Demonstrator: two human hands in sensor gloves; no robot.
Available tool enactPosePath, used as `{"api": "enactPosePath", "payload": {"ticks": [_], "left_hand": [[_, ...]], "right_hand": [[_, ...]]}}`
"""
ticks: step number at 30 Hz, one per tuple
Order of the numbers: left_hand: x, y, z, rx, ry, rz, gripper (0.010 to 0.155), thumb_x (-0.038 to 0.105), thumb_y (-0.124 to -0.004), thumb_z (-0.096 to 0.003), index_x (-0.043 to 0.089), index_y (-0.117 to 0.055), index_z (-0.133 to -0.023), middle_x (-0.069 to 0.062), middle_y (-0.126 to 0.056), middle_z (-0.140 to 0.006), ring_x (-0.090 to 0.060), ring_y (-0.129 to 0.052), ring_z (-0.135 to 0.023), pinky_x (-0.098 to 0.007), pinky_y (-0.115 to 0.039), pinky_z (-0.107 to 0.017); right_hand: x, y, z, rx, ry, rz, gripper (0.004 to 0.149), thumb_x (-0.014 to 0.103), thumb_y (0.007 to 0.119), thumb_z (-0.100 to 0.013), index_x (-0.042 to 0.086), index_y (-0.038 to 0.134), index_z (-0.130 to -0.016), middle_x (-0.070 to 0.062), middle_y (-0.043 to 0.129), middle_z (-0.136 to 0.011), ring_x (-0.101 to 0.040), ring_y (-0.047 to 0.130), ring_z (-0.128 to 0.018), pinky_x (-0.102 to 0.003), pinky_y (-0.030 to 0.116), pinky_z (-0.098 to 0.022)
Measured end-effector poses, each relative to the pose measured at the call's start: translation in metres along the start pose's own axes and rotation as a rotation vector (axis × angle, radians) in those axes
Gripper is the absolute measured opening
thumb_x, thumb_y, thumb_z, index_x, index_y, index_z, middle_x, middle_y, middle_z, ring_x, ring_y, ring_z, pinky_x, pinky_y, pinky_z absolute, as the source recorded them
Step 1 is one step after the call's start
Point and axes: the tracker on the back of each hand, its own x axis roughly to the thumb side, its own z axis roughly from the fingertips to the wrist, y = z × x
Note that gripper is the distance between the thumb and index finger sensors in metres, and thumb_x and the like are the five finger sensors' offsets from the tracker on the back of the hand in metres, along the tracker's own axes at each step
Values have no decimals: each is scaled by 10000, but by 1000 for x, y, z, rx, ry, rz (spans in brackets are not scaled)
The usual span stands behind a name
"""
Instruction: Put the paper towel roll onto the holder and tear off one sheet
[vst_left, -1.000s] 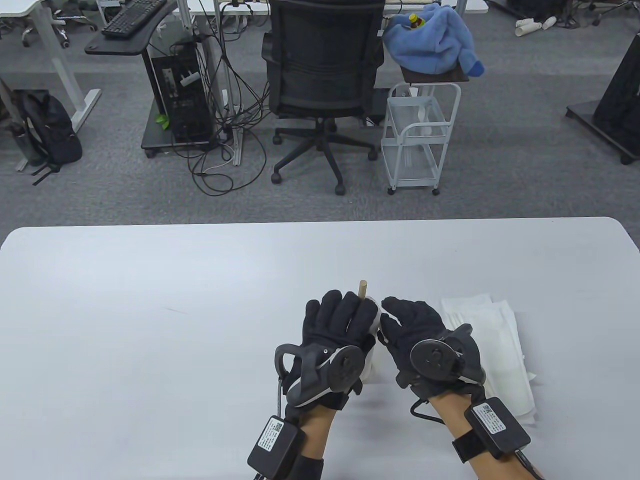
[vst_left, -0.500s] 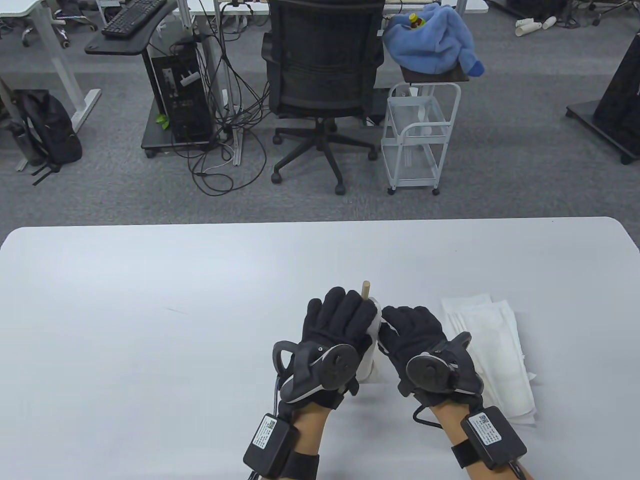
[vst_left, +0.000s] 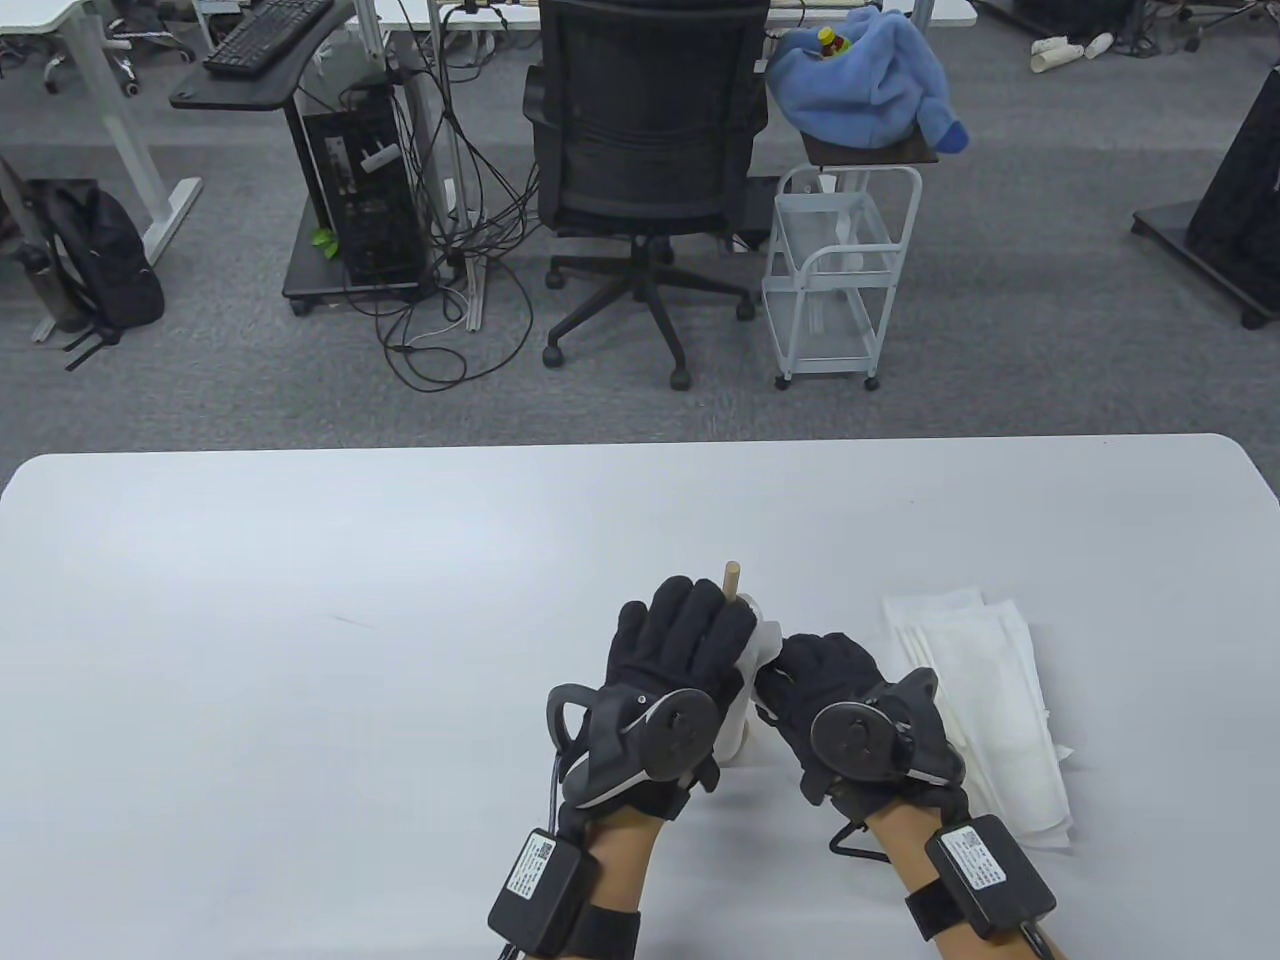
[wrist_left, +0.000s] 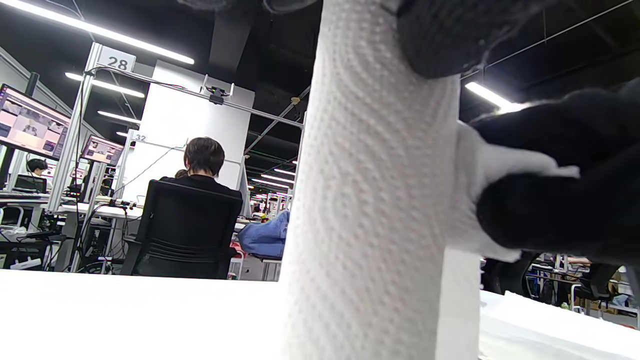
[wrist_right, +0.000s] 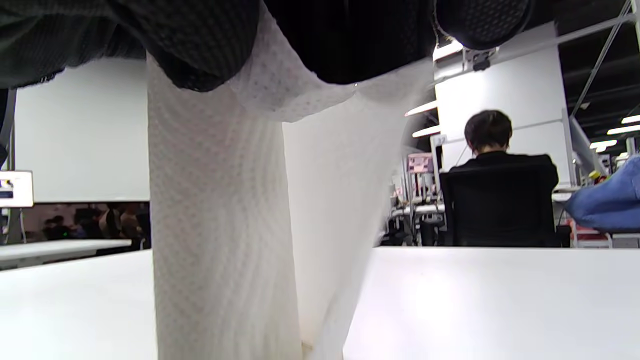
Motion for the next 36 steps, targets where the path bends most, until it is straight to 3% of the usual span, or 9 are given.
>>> {"api": "enactPosePath", "payload": {"ticks": [12, 17, 23, 36], "left_hand": [[1, -1, 0, 4, 8, 4, 720, 429, -727, -503, 471, -231, -1023, 147, -203, -1129, -259, -318, -1138, -577, -408, -811], [-1, -1, 1, 5, 15, 12, 718, 432, -732, -501, 481, -241, -1023, 161, -210, -1130, -256, -328, -1139, -572, -427, -808], [0, -2, 1, 6, 16, 12, 719, 431, -730, -501, 480, -238, -1023, 160, -207, -1130, -257, -329, -1139, -573, -428, -809], [0, -2, 2, 8, 20, 20, 720, 430, -730, -502, 481, -236, -1023, 160, -202, -1129, -263, -333, -1137, -575, -429, -806]], "right_hand": [[-8, 14, 0, 106, 44, -99, 402, 349, 777, -460, 214, 811, -837, -90, 745, -974, -382, 801, -839, -581, 612, -645], [-11, 26, 1, 207, 67, -111, 401, 352, 776, -458, 226, 809, -838, -79, 747, -974, -375, 807, -835, -575, 619, -642], [-13, 29, 1, 222, 89, -134, 399, 345, 785, -451, 219, 827, -828, -89, 770, -959, -380, 826, -818, -578, 626, -635], [-22, 61, 7, 517, 213, -212, 400, 345, 791, -443, 219, 838, -819, -93, 782, -949, -388, 827, -816, -576, 630, -633]]}}
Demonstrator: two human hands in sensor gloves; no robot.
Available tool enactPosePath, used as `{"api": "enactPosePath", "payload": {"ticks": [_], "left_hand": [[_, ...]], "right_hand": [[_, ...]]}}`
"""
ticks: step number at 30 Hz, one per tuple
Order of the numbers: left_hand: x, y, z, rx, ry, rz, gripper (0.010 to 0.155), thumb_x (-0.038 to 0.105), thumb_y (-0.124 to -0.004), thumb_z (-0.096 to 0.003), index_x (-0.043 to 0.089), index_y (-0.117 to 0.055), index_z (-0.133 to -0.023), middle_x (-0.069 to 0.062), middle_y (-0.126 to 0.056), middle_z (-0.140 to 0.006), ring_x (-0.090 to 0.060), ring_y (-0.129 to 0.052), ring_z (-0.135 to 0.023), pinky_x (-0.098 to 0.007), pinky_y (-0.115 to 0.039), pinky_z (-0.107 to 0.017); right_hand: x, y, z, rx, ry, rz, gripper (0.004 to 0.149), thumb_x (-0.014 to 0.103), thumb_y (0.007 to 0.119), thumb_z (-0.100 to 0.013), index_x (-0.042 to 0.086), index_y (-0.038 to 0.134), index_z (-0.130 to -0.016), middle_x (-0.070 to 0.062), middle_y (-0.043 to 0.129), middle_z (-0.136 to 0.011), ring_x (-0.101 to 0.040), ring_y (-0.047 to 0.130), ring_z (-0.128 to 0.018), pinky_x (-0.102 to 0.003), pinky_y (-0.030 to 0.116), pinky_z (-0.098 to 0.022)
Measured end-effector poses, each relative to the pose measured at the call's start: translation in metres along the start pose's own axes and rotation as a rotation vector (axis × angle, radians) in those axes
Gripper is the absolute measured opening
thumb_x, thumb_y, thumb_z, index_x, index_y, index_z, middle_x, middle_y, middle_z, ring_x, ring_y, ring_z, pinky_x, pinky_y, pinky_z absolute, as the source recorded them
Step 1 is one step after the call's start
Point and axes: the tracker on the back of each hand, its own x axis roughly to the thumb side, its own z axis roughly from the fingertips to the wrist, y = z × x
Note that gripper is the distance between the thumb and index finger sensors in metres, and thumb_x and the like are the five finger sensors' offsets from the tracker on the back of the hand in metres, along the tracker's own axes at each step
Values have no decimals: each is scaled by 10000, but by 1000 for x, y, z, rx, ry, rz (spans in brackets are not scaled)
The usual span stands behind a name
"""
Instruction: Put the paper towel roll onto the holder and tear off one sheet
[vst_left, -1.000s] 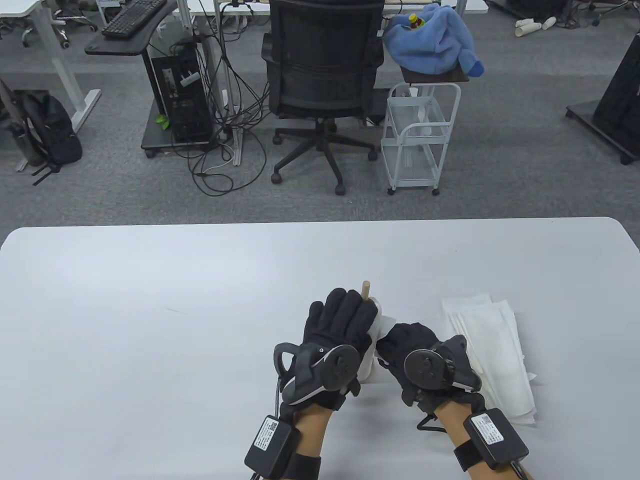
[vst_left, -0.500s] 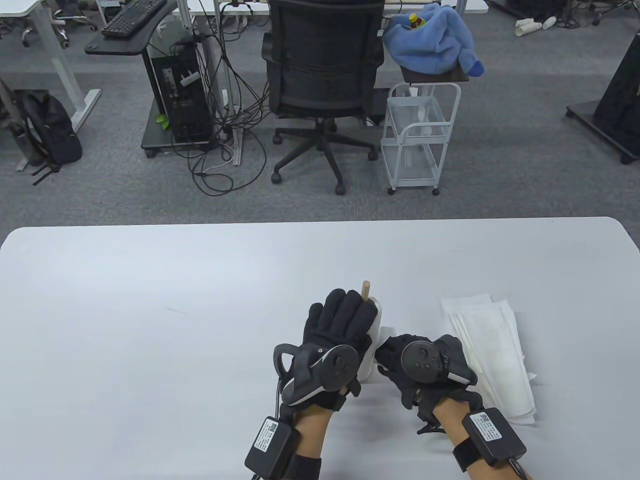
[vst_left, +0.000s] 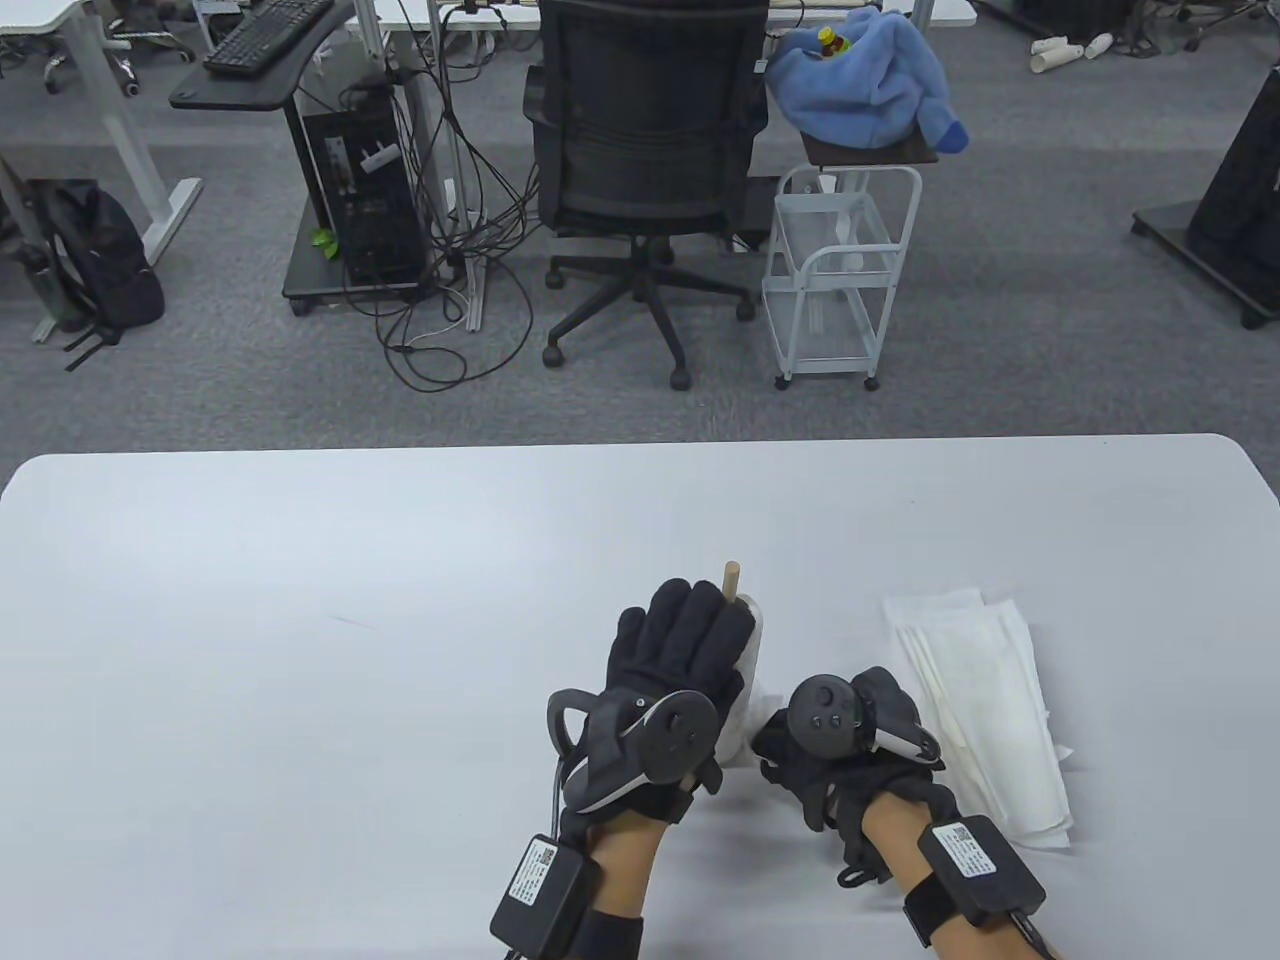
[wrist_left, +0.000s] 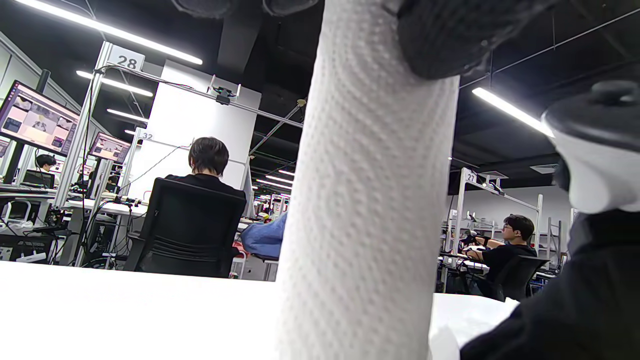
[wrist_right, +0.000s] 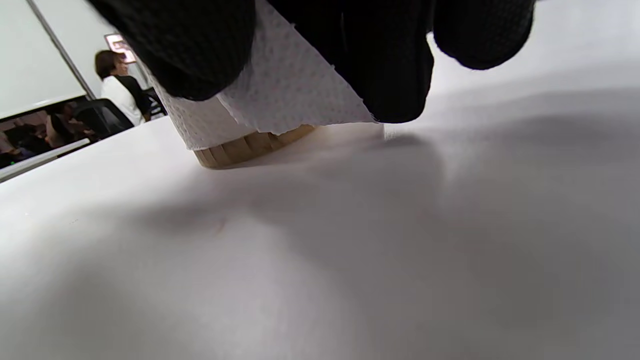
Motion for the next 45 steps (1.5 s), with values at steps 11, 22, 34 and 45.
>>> {"api": "enactPosePath", "payload": {"ticks": [11, 22, 34, 45], "left_hand": [[1, 0, 0, 3, 1, -16, 717, 437, -728, -503, 484, -238, -1023, 156, -206, -1130, -266, -338, -1136, -579, -426, -805], [0, 0, 0, 9, 3, -17, 716, 442, -730, -501, 490, -243, -1023, 161, -211, -1130, -269, -343, -1135, -585, -422, -803], [1, 0, 0, 16, 3, -32, 713, 439, -736, -500, 484, -255, -1024, 154, -222, -1131, -288, -343, -1128, -602, -403, -794], [3, 0, 0, 18, 4, -30, 714, 436, -740, -500, 477, -260, -1027, 141, -224, -1127, -294, -335, -1125, -605, -398, -790]], "right_hand": [[1, 0, 1, 91, 50, 17, 400, 344, 801, -432, 211, 855, -805, -91, 792, -939, -375, 781, -843, -571, 610, -646], [1, 0, 8, 201, 175, 88, 396, 330, 816, -418, 204, 879, -788, -67, 746, -963, -370, 698, -909, -593, 531, -689], [5, -2, 22, 389, 280, 79, 391, 326, 851, -386, 190, 940, -742, -74, 766, -944, -408, 590, -983, -593, 495, -712], [12, -103, 91, -40, 2, -157, 387, 333, 832, -405, 188, 911, -754, -120, 834, -871, -400, 749, -874, -569, 585, -664]]}}
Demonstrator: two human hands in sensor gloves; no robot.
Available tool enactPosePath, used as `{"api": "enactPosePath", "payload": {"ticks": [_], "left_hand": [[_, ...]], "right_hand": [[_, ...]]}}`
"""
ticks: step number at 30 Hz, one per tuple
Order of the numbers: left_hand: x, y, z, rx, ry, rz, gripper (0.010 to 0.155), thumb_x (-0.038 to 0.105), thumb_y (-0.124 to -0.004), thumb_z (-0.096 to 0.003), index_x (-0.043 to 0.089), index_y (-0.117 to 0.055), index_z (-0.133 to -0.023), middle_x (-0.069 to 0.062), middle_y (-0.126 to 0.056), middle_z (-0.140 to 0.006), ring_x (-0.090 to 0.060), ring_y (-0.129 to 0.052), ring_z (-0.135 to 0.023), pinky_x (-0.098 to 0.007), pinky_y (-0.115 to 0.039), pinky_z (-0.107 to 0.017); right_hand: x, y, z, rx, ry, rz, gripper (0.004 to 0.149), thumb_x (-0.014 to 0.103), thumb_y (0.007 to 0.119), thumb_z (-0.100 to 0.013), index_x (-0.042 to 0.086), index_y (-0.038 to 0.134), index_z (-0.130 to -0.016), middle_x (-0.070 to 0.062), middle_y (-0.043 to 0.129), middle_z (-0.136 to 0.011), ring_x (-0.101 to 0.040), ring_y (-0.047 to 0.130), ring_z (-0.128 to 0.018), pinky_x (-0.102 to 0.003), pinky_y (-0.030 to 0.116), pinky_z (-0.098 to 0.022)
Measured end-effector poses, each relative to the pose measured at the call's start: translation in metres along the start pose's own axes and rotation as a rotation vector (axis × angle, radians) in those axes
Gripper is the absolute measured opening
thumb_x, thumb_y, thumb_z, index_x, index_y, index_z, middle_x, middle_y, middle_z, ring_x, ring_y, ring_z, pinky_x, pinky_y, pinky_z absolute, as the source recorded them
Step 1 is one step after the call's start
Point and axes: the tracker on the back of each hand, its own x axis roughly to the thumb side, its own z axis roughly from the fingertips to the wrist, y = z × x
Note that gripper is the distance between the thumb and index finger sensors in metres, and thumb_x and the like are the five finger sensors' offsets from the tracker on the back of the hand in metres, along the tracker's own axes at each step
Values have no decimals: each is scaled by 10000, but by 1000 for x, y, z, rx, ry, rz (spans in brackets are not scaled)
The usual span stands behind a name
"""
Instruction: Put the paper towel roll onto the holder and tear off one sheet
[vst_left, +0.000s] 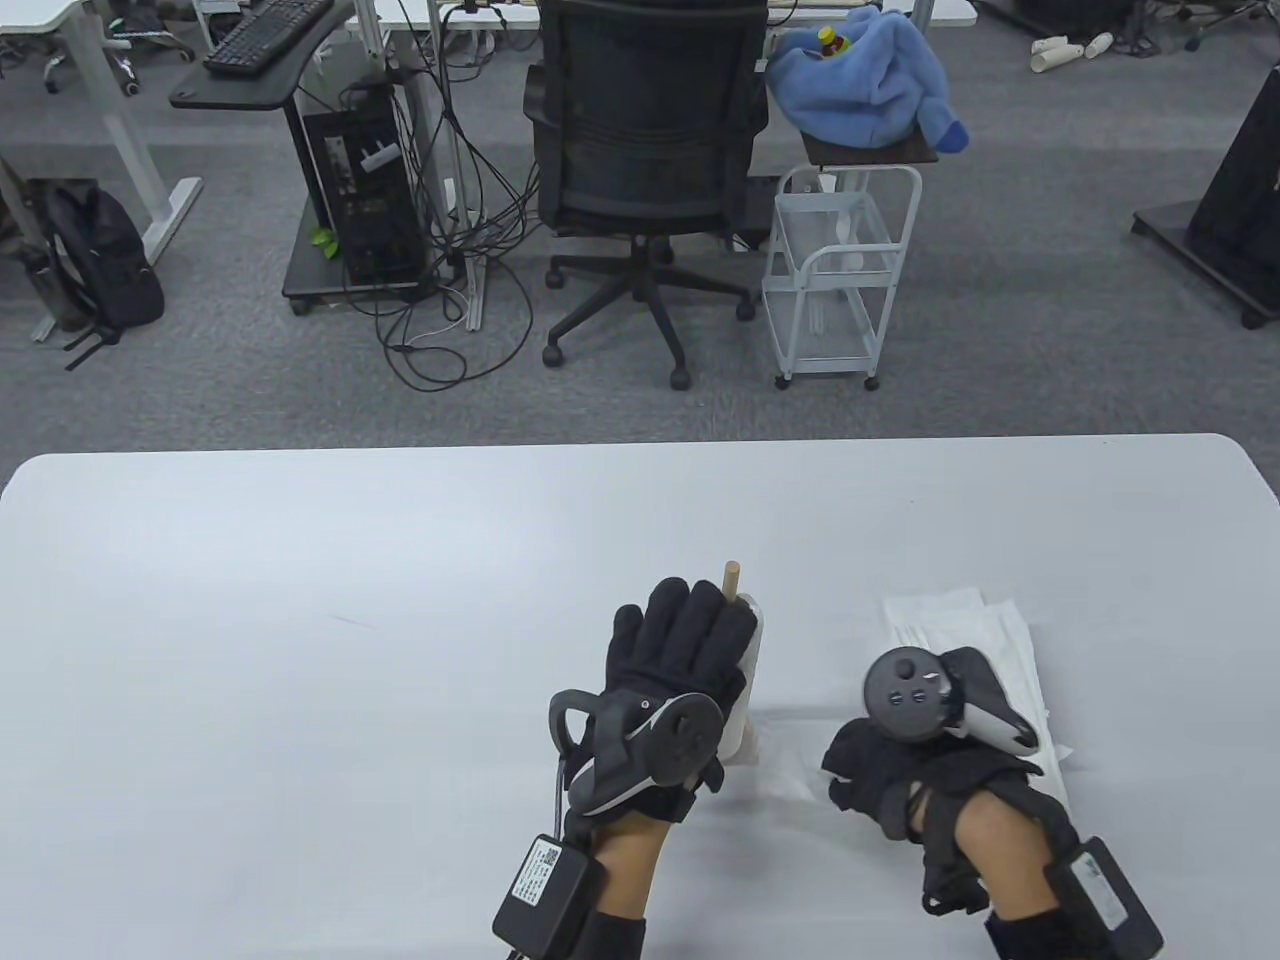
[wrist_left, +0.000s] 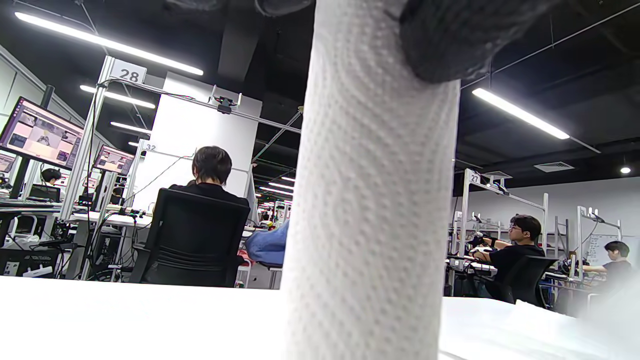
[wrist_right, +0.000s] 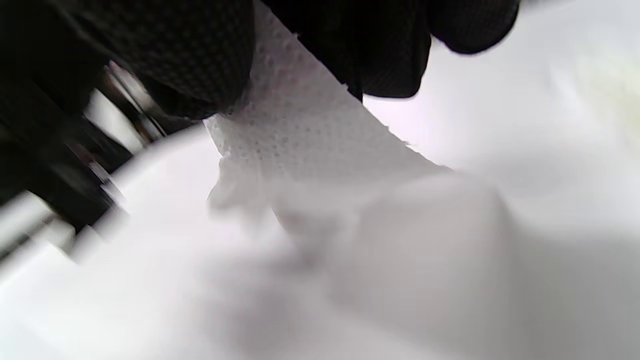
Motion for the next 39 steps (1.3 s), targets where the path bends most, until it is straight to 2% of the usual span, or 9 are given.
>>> {"api": "enactPosePath", "payload": {"ticks": [4, 10, 13, 15, 19, 24, 29, 34, 39], "left_hand": [[-1, 0, 0, -3, 3, 13, 707, 435, -740, -500, 479, -268, -1025, 144, -222, -1127, -295, -333, -1125, -607, -393, -790], [-1, 0, 1, -4, 4, 12, 708, 437, -739, -501, 478, -266, -1026, 142, -219, -1128, -298, -332, -1124, -609, -393, -789], [-3, -1, 1, -4, 10, 20, 716, 436, -739, -501, 478, -257, -1028, 141, -220, -1128, -300, -332, -1124, -610, -391, -789], [-4, -1, 0, -4, 13, 28, 715, 435, -738, -501, 479, -256, -1028, 142, -216, -1128, -301, -331, -1124, -610, -391, -789], [-5, -1, 1, -4, 13, 31, 708, 434, -740, -501, 478, -266, -1026, 142, -220, -1128, -299, -339, -1124, -609, -394, -789], [-3, -1, 0, -2, 4, 25, 707, 435, -740, -502, 483, -265, -1023, 146, -221, -1127, -294, -370, -1121, -607, -393, -793], [-3, -2, 0, -2, 0, 22, 709, 435, -741, -502, 484, -263, -1024, 146, -219, -1127, -294, -369, -1121, -610, -393, -792], [-2, -2, 0, -3, 1, 25, 707, 434, -740, -503, 484, -263, -1023, 145, -217, -1127, -295, -366, -1121, -608, -390, -794], [-2, -2, 0, -4, 5, 26, 712, 432, -742, -503, 480, -259, -1025, 142, -217, -1127, -299, -376, -1121, -614, -417, -791]], "right_hand": [[-7, -71, 53, -217, -58, -52, 385, 335, 810, -423, 209, 886, -778, -135, 858, -838, -385, 873, -746, -543, 687, -583], [-41, -120, 82, -88, 40, -241, 374, 328, 804, -421, 188, 896, -756, -144, 870, -823, -399, 882, -719, -545, 695, -567], [-68, -132, 79, -12, 127, -358, 371, 318, 804, -420, 172, 903, -747, -154, 865, -832, -416, 868, -736, -560, 682, -576], [-88, -135, 68, -19, 199, -364, 371, 306, 808, -419, 174, 903, -752, -158, 836, -864, -425, 838, -769, -566, 658, -597], [-131, -122, 30, -25, 398, -206, 370, 298, 802, -422, 217, 895, -771, -146, 720, -960, -427, 722, -866, -575, 573, -656], [-177, -82, -14, -117, 536, -21, 372, 311, 782, -438, 251, 861, -797, -130, 624, -1013, -422, 629, -919, -579, 505, -686], [-193, -46, -37, -160, 564, 242, 375, 351, 754, -456, 300, 821, -822, -98, 548, -1058, -404, 579, -956, -574, 469, -710], [-201, -19, -46, -205, 624, 358, 378, 359, 735, -476, 282, 791, -842, -101, 502, -1073, -405, 542, -970, -572, 449, -718], [-199, -1, -51, -210, 598, 534, 376, 375, 723, -484, 296, 781, -847, -88, 478, -1085, -394, 528, -982, -565, 445, -726]]}}
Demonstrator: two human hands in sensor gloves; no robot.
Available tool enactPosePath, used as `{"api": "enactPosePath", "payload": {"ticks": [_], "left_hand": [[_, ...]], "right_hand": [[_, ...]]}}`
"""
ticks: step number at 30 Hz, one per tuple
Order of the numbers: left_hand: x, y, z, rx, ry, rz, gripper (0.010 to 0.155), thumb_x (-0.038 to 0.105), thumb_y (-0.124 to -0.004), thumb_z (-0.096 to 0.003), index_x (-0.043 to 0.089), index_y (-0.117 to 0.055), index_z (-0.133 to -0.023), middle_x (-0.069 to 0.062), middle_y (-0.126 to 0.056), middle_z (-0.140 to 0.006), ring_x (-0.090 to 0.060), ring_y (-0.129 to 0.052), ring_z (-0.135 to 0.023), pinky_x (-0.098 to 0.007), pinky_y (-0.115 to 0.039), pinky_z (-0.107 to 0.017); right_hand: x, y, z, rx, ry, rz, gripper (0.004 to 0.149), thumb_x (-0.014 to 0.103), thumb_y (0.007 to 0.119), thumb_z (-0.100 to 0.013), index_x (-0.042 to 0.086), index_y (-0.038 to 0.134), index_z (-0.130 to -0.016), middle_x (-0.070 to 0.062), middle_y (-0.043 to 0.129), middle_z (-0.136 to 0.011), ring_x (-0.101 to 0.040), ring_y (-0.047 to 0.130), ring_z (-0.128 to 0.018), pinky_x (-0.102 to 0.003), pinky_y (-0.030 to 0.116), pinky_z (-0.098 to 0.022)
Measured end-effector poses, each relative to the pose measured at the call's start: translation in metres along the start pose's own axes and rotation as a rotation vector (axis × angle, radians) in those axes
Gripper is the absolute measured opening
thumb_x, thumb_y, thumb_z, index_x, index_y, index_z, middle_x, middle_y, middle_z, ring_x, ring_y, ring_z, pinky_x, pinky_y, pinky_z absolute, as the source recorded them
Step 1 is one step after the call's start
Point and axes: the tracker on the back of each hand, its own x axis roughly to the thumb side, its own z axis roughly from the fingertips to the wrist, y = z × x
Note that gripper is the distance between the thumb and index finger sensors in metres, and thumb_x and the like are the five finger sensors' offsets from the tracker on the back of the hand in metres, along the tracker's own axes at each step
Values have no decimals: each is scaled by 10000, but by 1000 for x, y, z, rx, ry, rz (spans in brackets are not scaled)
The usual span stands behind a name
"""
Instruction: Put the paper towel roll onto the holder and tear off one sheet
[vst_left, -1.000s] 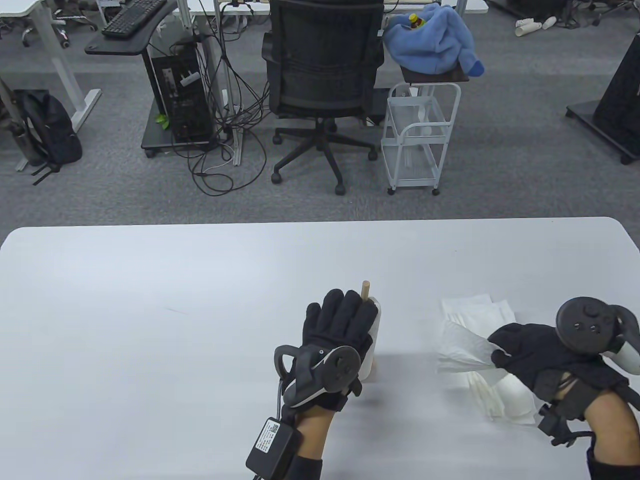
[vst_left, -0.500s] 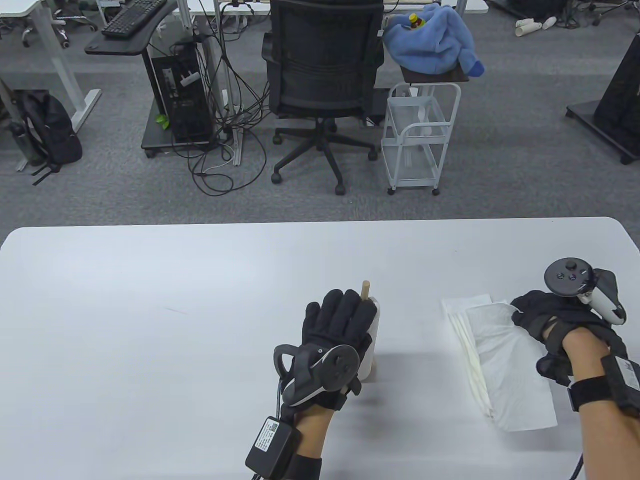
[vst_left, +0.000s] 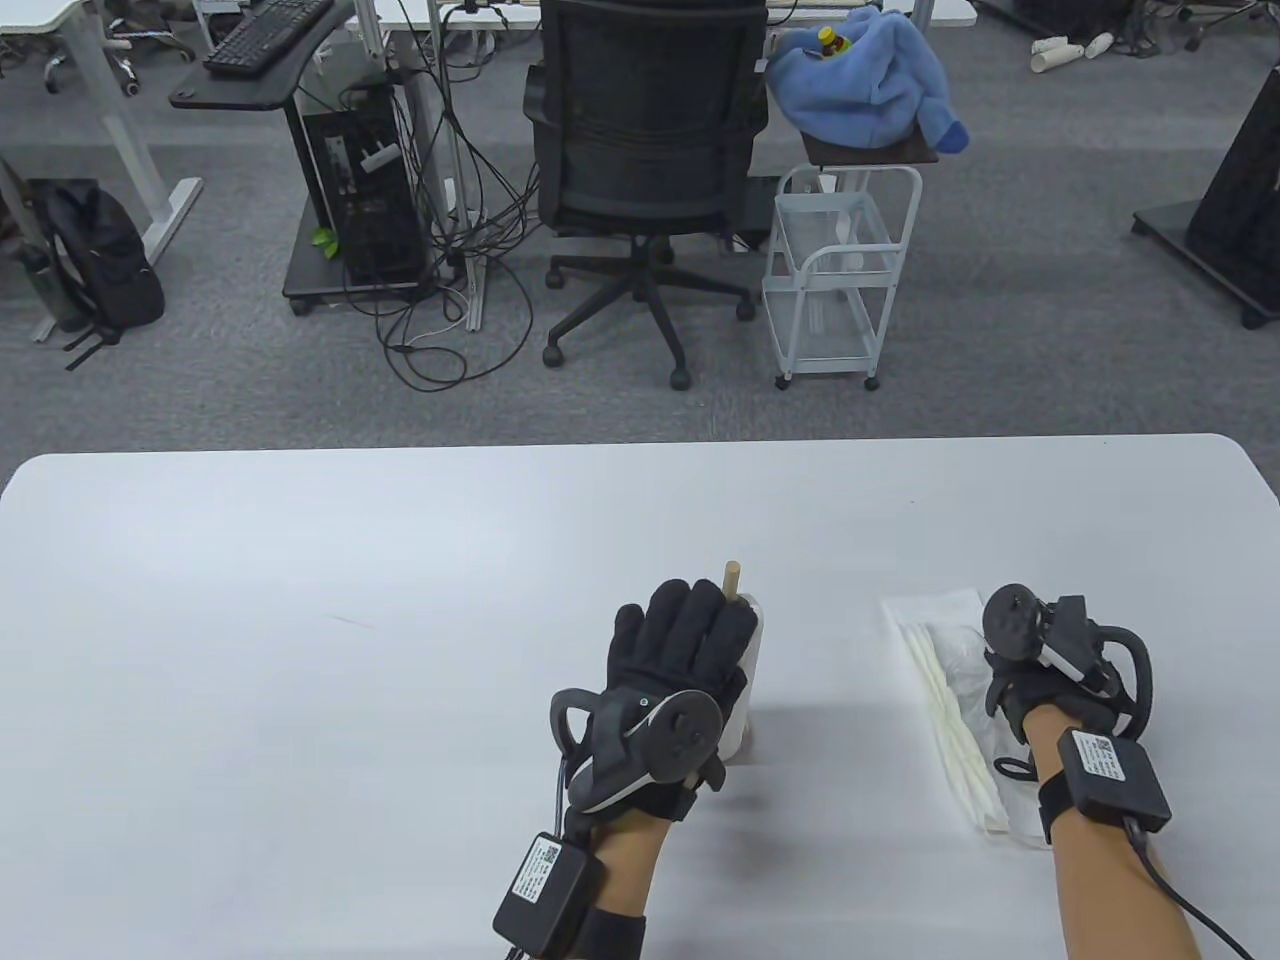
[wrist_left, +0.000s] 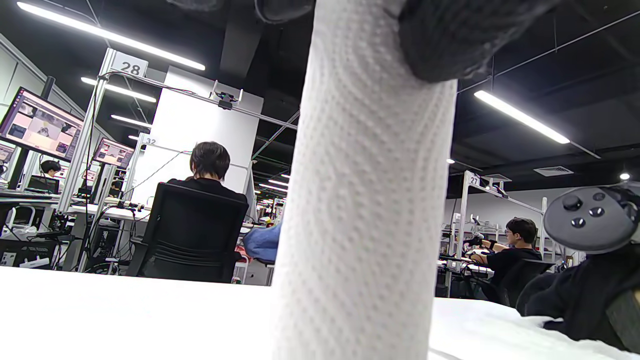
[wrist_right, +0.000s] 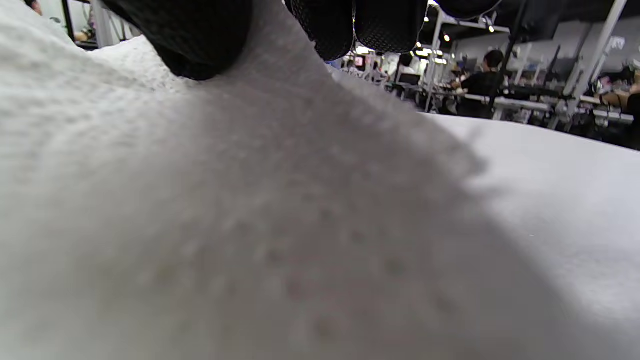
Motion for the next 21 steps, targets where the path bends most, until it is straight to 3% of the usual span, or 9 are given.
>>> {"api": "enactPosePath", "payload": {"ticks": [5, 8, 11, 16, 21], "left_hand": [[4, 2, -1, -3, 8, -8, 706, 424, -758, -498, 464, -286, -1022, 121, -231, -1123, -310, -422, -1110, -604, -480, -785], [4, 3, 0, -9, 18, -1, 703, 426, -763, -497, 464, -295, -1020, 125, -236, -1122, -307, -433, -1109, -598, -478, -789], [4, 4, 0, -36, 24, 12, 705, 429, -761, -498, 468, -288, -1019, 136, -222, -1121, -308, -420, -1112, -599, -472, -791], [7, 17, -5, -125, 14, -64, 767, 474, -762, -493, 500, -209, -1024, 106, -163, -1134, -317, -264, -1134, -619, -414, -803], [3, 53, 11, 0, 36, 48, 814, 522, -748, -490, 453, -145, -1032, 65, -121, -1129, -335, -215, -1124, -618, -392, -799]], "right_hand": [[-1, 10, 3, 47, 25, -43, 401, 388, 733, -488, 292, 740, -878, -92, 439, -1096, -396, 510, -987, -570, 428, -729], [-3, 9, 11, 76, 54, -24, 594, 453, 731, -488, 327, 470, -1006, -83, 274, -1130, -402, 433, -1021, -584, 389, -742], [-5, -3, 22, 67, 52, -63, 746, 531, 720, -481, 360, 264, -1045, -95, 133, -1138, -422, 337, -1055, -607, 344, -750], [1, -37, 43, 51, 17, -108, 782, 583, 689, -475, 389, 197, -1051, -105, 66, -1135, -442, 209, -1078, -636, 265, -757], [26, -63, 69, 20, -69, -179, 757, 580, 680, -481, 383, 236, -1062, -117, 80, -1139, -449, 213, -1077, -639, 270, -755]]}}
